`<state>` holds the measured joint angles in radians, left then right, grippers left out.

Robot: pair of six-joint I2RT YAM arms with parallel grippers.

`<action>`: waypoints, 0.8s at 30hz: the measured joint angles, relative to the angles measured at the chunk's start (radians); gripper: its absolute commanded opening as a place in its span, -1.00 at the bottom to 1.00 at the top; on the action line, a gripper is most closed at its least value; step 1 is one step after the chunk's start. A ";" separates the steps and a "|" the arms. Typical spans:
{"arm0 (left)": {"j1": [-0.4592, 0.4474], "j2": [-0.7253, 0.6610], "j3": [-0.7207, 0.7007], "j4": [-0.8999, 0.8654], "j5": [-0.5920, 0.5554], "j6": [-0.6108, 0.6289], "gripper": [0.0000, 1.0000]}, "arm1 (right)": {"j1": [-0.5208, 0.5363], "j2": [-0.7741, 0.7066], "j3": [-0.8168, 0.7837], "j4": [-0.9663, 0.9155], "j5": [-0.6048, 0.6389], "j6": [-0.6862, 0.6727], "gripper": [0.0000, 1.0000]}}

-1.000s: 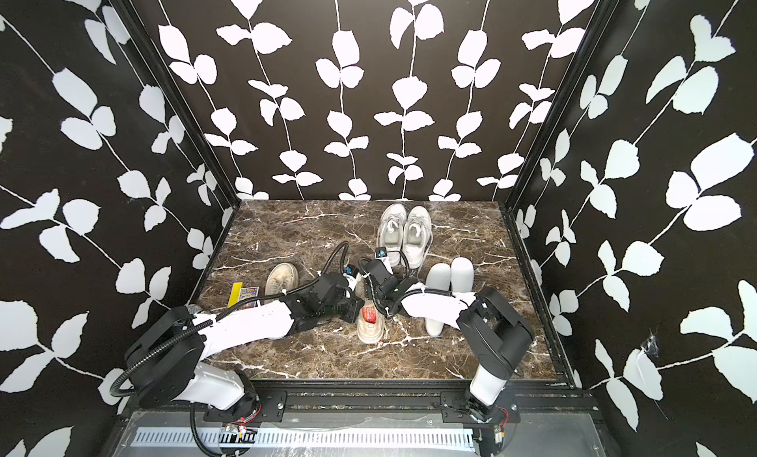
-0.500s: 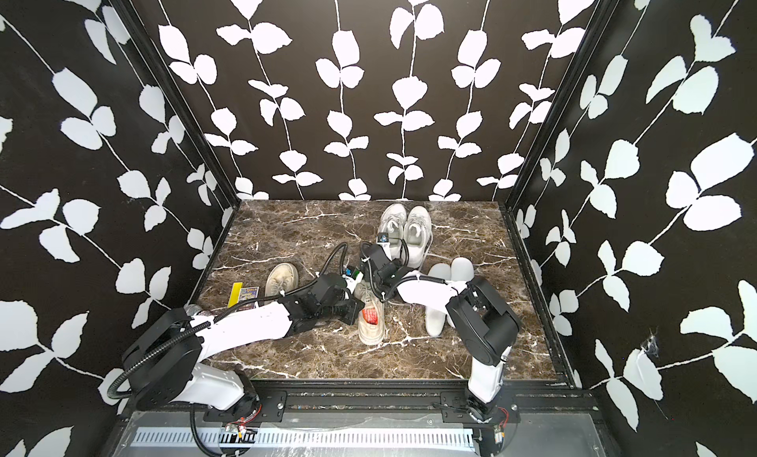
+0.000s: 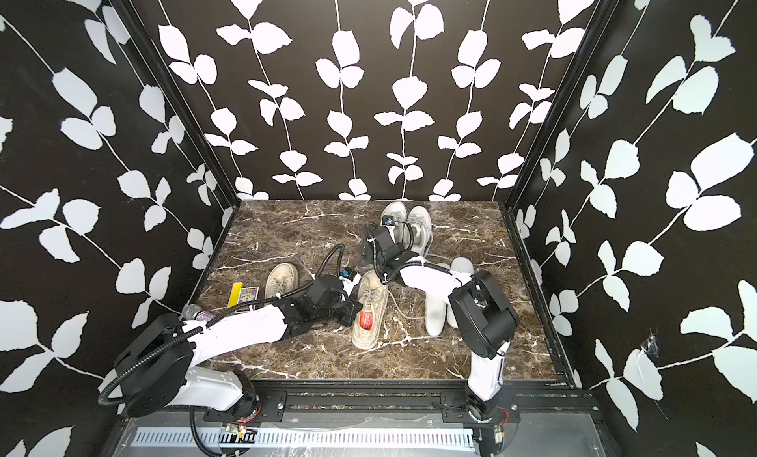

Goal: Remove the insole from the shoe
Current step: Untie the shoelace on the shoe.

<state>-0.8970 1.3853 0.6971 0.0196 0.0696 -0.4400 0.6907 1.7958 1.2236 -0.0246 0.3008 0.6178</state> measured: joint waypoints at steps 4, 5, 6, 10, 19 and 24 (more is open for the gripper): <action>0.000 0.000 0.000 0.001 -0.006 -0.002 -1.00 | 0.004 -0.113 -0.109 -0.032 -0.043 -0.004 0.61; 0.000 0.000 0.000 0.001 -0.008 -0.003 -1.00 | 0.007 -0.145 -0.133 -0.046 -0.057 -0.006 0.57; 0.000 0.000 0.000 0.001 -0.010 -0.005 -1.00 | 0.013 -0.176 -0.156 -0.059 -0.075 -0.010 0.53; 0.000 0.000 0.000 0.001 -0.018 -0.010 -1.00 | 0.057 -0.281 -0.240 -0.094 -0.137 -0.019 0.41; 0.000 0.003 0.000 0.002 -0.029 -0.016 -1.00 | 0.172 -0.307 -0.336 -0.147 -0.248 0.018 0.14; 0.000 0.003 0.001 0.002 -0.030 -0.020 -1.00 | 0.187 -0.241 -0.314 -0.161 -0.256 0.035 -0.12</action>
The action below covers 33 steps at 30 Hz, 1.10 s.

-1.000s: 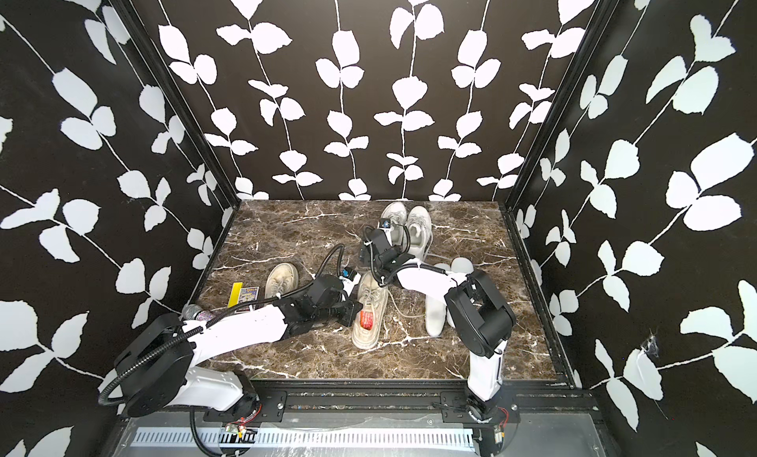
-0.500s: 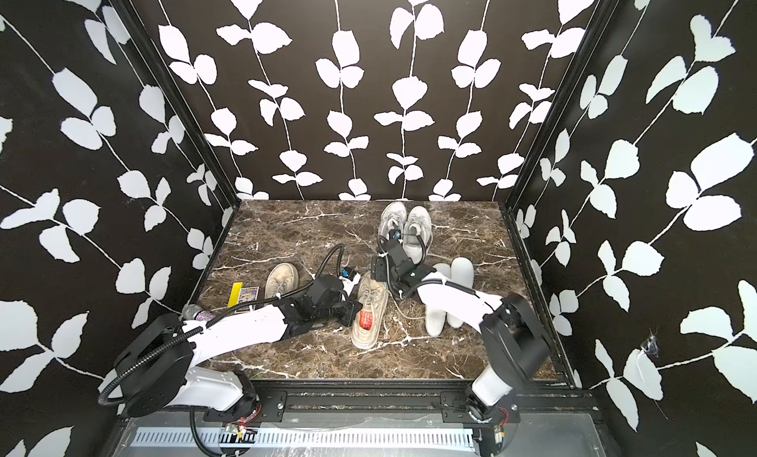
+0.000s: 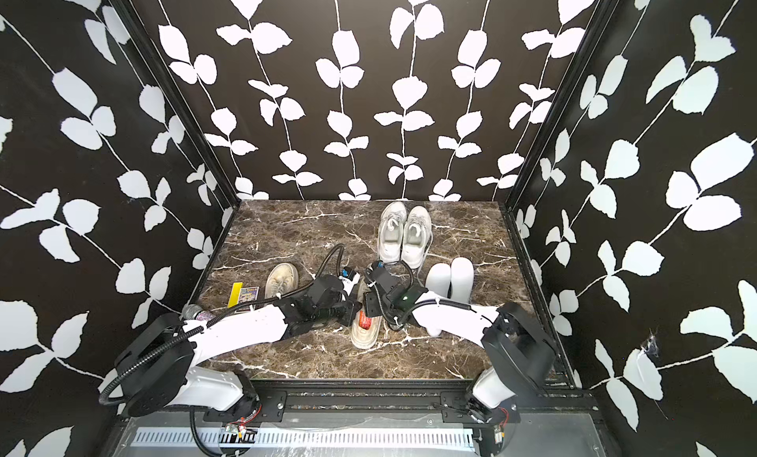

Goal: Remove the insole from the shoe
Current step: Untie the shoelace on the shoe.

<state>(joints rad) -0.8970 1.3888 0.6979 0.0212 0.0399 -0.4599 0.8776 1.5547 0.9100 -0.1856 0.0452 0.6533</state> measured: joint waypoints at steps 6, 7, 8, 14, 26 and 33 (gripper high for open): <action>0.000 0.000 0.000 -0.002 -0.023 -0.009 -1.00 | 0.006 0.011 0.011 -0.056 0.053 0.008 -0.87; 0.000 0.000 0.000 -0.002 -0.031 -0.012 -1.00 | 0.007 0.007 0.011 -0.068 0.069 0.011 -0.94; 0.000 0.000 0.000 -0.002 -0.040 -0.016 -1.00 | 0.010 0.003 0.011 -0.076 0.083 0.010 -0.99; -0.015 -0.039 -0.038 0.002 -0.092 -0.046 -1.00 | -0.016 -0.073 -0.026 -0.115 0.113 0.023 -1.00; -0.022 -0.077 -0.066 0.032 -0.085 -0.065 -1.00 | -0.067 -0.093 -0.062 -0.043 -0.010 -0.014 -0.76; -0.009 -0.015 -0.065 0.100 0.018 -0.055 -1.00 | -0.035 -0.048 -0.016 -0.067 0.019 -0.119 -0.38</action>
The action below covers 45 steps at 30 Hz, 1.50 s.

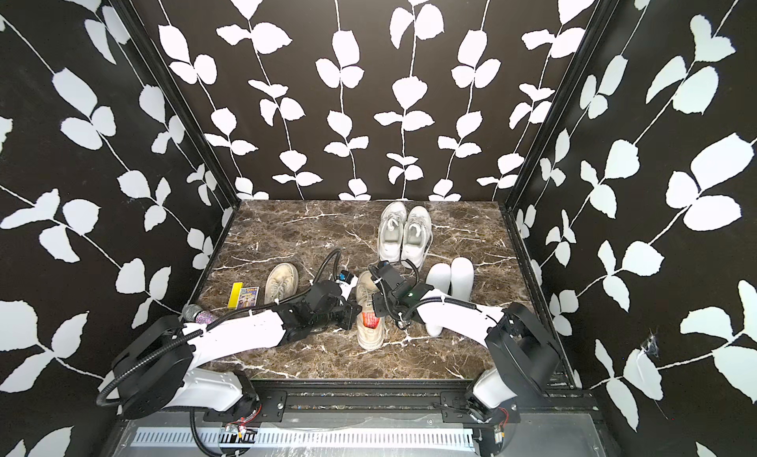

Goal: Remove the insole from the shoe
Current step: Untie the shoelace on the shoe.

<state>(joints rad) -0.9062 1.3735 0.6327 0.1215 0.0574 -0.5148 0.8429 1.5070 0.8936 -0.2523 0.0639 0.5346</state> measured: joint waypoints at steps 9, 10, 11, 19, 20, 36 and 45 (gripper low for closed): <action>0.000 0.000 -0.007 0.018 0.012 0.007 -1.00 | 0.077 -0.014 0.003 -0.081 0.055 -0.063 0.11; 0.000 0.000 -0.007 0.018 0.011 0.008 -0.98 | 0.081 -0.014 0.004 -0.090 0.057 -0.064 0.14; 0.000 0.000 -0.007 0.017 0.010 0.010 -0.96 | 0.085 -0.013 0.007 -0.105 0.060 -0.067 0.18; 0.000 0.000 -0.007 0.011 -0.014 0.011 -0.88 | 0.110 0.036 0.048 -0.134 0.108 -0.064 0.38; 0.000 0.000 -0.007 0.011 -0.017 0.013 -0.86 | 0.112 0.043 0.048 -0.134 0.115 -0.063 0.40; 0.000 0.000 -0.007 0.011 -0.064 0.014 -0.52 | 0.116 0.130 0.068 -0.111 0.211 -0.031 0.42; 0.000 0.000 0.007 0.001 -0.081 0.038 -0.25 | 0.118 0.089 0.046 -0.003 0.266 -0.014 0.22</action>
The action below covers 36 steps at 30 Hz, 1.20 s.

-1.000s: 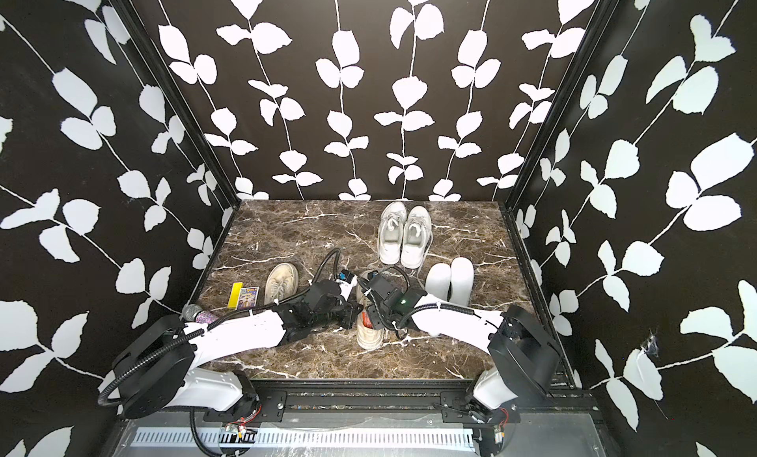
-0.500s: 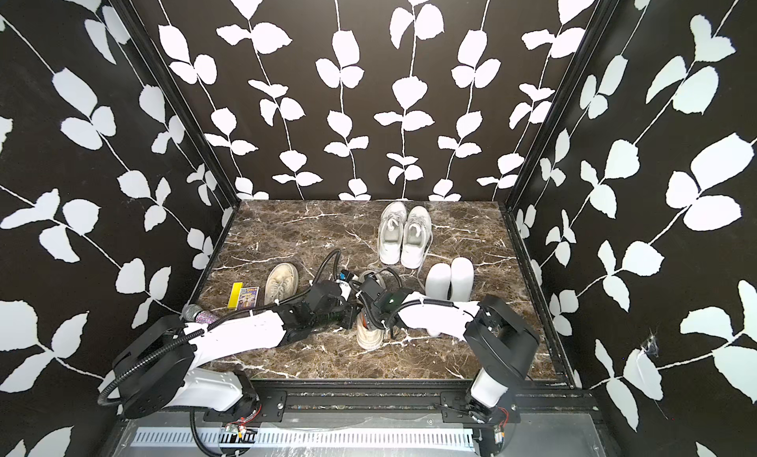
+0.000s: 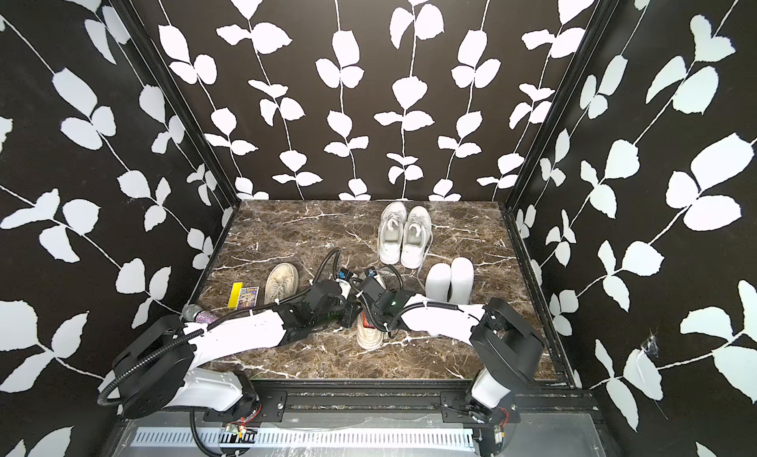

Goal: Remove the insole from the shoe
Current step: Untie the shoelace on the shoe.

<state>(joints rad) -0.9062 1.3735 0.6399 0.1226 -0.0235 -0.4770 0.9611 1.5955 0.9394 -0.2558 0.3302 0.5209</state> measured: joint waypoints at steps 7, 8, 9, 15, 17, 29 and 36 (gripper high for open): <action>0.000 0.024 0.042 -0.013 -0.023 0.029 -0.11 | -0.025 -0.009 0.000 0.040 0.016 0.005 0.17; 0.000 0.039 0.055 -0.017 -0.024 0.034 -0.10 | -0.030 -0.009 0.000 0.043 0.013 0.006 0.16; 0.000 0.055 0.068 -0.022 -0.027 0.039 -0.10 | -0.034 -0.009 0.000 0.045 0.013 0.007 0.16; 0.004 0.131 0.109 -0.032 -0.029 0.055 -0.09 | -0.046 -0.012 0.000 0.057 0.011 0.017 0.14; 0.005 0.145 0.116 -0.035 -0.030 0.056 -0.10 | -0.046 -0.017 0.000 0.057 0.010 0.019 0.13; 0.035 0.232 0.193 -0.041 -0.021 0.059 -0.48 | -0.049 -0.084 -0.041 0.064 -0.040 0.050 -0.03; 0.045 0.241 0.200 -0.026 -0.014 0.058 -0.52 | -0.039 -0.155 -0.052 0.054 -0.168 0.100 -0.22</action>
<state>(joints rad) -0.8616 1.6150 0.8398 0.0963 -0.0376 -0.4194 0.9218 1.4406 0.8871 -0.2020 0.1619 0.6209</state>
